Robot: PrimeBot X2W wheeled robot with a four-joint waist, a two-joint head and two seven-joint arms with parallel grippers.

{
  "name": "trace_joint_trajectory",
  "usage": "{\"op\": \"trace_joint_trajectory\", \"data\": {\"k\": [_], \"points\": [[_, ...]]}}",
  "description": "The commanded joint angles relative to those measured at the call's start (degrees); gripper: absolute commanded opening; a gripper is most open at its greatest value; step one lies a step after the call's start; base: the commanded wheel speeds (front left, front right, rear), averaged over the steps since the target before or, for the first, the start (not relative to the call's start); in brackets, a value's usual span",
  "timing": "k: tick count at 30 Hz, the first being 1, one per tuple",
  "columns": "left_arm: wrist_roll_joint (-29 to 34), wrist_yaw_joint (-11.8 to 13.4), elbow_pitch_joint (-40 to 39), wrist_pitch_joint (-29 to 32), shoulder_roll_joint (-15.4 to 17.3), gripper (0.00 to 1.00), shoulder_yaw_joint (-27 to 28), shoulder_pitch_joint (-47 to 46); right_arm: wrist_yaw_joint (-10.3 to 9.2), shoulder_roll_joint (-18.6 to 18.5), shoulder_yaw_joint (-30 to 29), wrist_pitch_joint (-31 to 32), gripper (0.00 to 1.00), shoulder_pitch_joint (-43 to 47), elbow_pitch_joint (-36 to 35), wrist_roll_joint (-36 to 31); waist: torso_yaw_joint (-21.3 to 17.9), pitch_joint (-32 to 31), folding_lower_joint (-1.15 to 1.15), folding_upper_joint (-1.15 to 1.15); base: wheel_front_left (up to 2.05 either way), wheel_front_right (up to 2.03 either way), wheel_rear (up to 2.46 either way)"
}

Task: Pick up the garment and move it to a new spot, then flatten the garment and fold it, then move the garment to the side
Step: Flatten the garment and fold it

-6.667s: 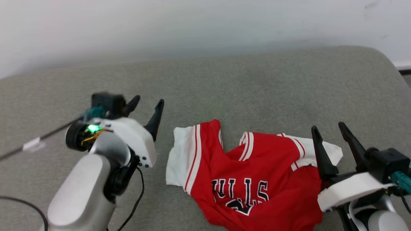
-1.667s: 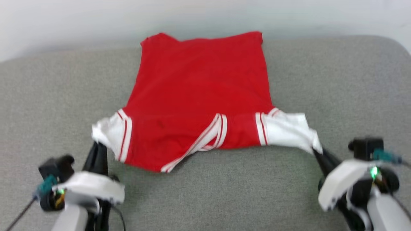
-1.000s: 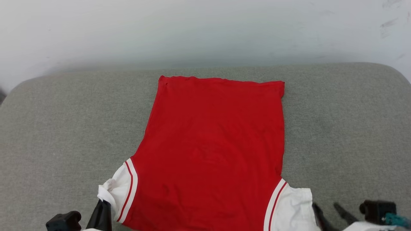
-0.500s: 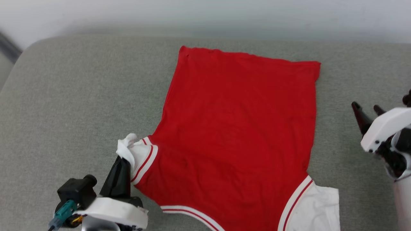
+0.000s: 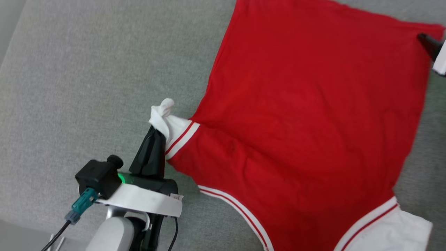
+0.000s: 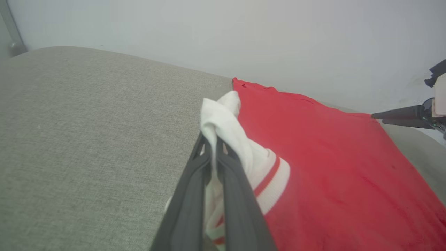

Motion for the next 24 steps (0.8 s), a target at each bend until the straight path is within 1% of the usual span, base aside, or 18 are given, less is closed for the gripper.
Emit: {"op": "trace_joint_trajectory", "data": {"k": [1,4,8,9,10,11,14,18,20,24], "points": [[0.4,-0.4,0.2,-0.3,-0.4,0.00,-0.2,-1.3,-0.02,-0.2,-0.6,0.8,1.00,-1.5,1.3,-0.8,2.4,3.3,-0.01,0.00,0.00,0.00,0.00],[0.5,-0.8,0.8,-0.7,-0.6,0.00,-0.5,-2.3,-0.02,0.4,-2.2,2.9,1.00,-3.2,4.4,-1.9,2.8,4.5,-0.01,0.00,0.00,0.00,0.00],[0.5,-1.3,1.7,-1.0,-0.8,0.00,-0.8,-2.8,-0.02,1.9,-4.0,8.2,1.00,-1.7,10.1,-3.8,2.9,4.5,-0.01,0.00,0.00,0.00,0.00],[0.5,-1.3,2.0,-1.1,-0.9,0.00,-0.8,-2.9,-0.03,2.2,-4.5,9.6,0.45,-1.3,11.3,-4.4,3.0,4.3,-0.01,0.00,0.00,0.00,0.00],[0.5,-1.4,2.2,-1.1,-1.0,0.00,-0.9,-3.0,-0.03,2.4,-4.9,9.9,0.06,-1.1,11.8,-4.8,3.0,4.1,-0.01,0.00,0.00,0.00,0.00],[0.5,-1.5,2.5,-1.2,-1.1,0.00,-1.0,-3.0,-0.03,2.3,-5.5,9.9,0.00,-1.1,12.1,-5.0,3.0,3.8,-0.01,0.00,0.00,0.00,0.00],[0.2,-1.5,3.4,-1.4,-1.3,0.00,-1.1,-2.8,-0.03,2.1,-6.5,8.9,0.00,-1.8,11.8,-6.5,2.8,2.4,-0.01,0.00,0.00,0.00,0.00],[-0.1,-1.2,4.9,-1.6,-1.4,0.00,-0.9,-1.3,-0.04,0.2,-6.0,7.9,0.00,-2.5,10.3,-8.2,1.8,-0.9,-0.01,0.00,0.00,0.00,0.00],[-0.1,-0.9,5.8,-1.6,-1.2,0.00,-0.7,-0.5,-0.04,-1.0,-5.0,7.8,0.00,-2.7,9.2,-8.6,0.9,-3.2,-0.01,0.00,0.00,0.00,0.00],[-0.3,-0.2,6.8,-1.5,-0.1,0.00,-0.2,1.9,-0.03,-1.4,-0.6,7.8,0.00,0.1,5.9,-7.8,-1.9,-8.3,-0.01,0.00,0.00,0.00,0.00]]}}
